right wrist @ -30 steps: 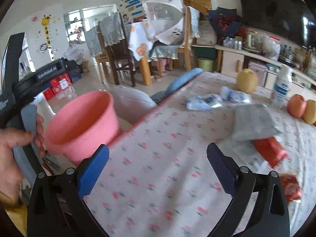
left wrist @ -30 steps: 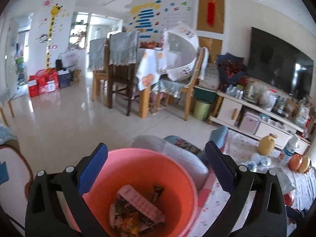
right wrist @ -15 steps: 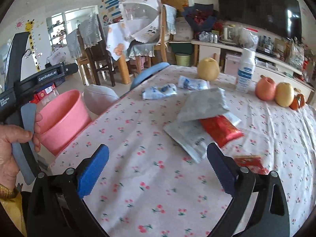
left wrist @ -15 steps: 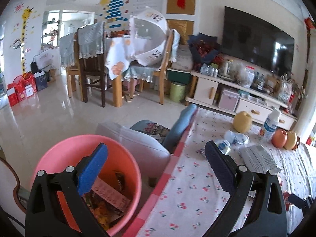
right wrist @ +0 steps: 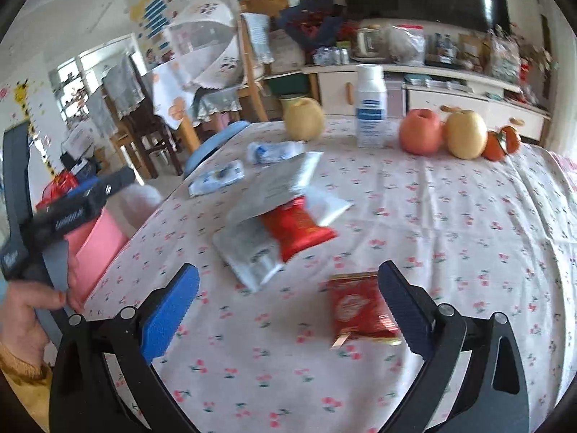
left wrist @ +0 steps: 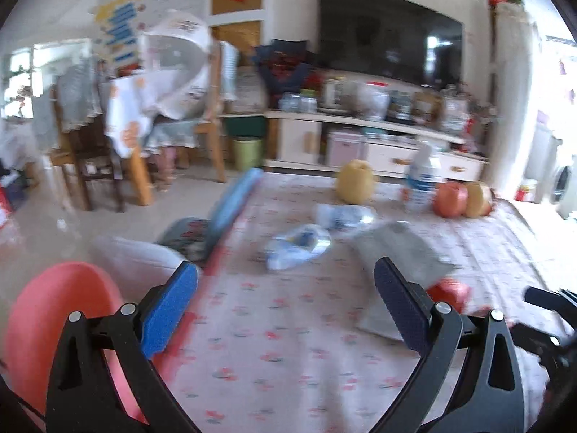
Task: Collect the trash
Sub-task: 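Move both open grippers back over the snacks on the table, then grasp the white MAGICDAY bread bag with the left gripper while the right grasps the red candy packet, then lift and carry both packets toward the pink bucket, then drop the bread bag into the bucket with the left gripper while the right drops the candy, then move both open grippers from the bucket back toward the table, then move the left gripper to the silver packet while the right moves to the red candy packet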
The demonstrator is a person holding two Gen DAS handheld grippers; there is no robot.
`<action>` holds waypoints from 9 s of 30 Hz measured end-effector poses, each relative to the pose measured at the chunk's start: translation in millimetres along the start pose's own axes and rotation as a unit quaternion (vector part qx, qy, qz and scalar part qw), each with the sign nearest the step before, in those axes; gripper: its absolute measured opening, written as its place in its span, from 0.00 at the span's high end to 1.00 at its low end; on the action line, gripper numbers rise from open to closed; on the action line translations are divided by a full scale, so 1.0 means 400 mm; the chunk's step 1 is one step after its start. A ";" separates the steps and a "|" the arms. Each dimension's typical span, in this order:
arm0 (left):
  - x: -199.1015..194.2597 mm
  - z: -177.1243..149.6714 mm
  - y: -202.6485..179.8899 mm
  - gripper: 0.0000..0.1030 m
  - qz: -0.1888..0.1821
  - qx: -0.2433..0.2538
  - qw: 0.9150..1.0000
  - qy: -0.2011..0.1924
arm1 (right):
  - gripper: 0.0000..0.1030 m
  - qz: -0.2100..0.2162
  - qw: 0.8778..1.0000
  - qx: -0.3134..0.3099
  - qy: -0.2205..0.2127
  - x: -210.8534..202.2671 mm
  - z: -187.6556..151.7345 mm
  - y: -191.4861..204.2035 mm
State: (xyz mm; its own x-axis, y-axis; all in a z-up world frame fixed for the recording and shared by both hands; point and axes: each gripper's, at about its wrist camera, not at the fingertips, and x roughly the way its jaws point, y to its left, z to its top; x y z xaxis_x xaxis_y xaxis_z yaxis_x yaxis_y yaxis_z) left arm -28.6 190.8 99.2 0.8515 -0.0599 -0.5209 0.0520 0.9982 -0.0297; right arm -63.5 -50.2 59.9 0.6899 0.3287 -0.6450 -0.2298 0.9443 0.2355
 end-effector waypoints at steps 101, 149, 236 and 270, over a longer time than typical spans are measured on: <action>0.041 -0.091 -0.045 0.42 -0.019 -0.009 0.996 0.088 | 0.62 -0.043 0.994 -0.050 0.090 0.067 -0.055 -0.115; -0.145 -0.083 0.558 0.41 0.202 -0.169 0.964 0.038 | 0.66 0.182 0.959 -0.214 0.042 0.181 0.070 0.818; 0.097 -0.020 -0.094 0.16 0.006 0.061 0.995 0.080 | 0.09 0.005 1.000 -0.004 0.004 -0.001 0.071 0.017; 0.406 0.074 -0.313 0.16 -0.109 -0.033 0.964 0.242 | 0.23 0.062 0.991 -0.017 0.116 0.202 0.045 -0.083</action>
State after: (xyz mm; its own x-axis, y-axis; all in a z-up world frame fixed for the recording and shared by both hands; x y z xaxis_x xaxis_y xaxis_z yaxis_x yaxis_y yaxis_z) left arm 118.8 56.1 43.4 0.4799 -0.2765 -0.8326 0.1546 0.9608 -0.2300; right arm 12.2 -55.3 13.2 0.4795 0.4334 -0.7631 -0.3293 0.8949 0.3013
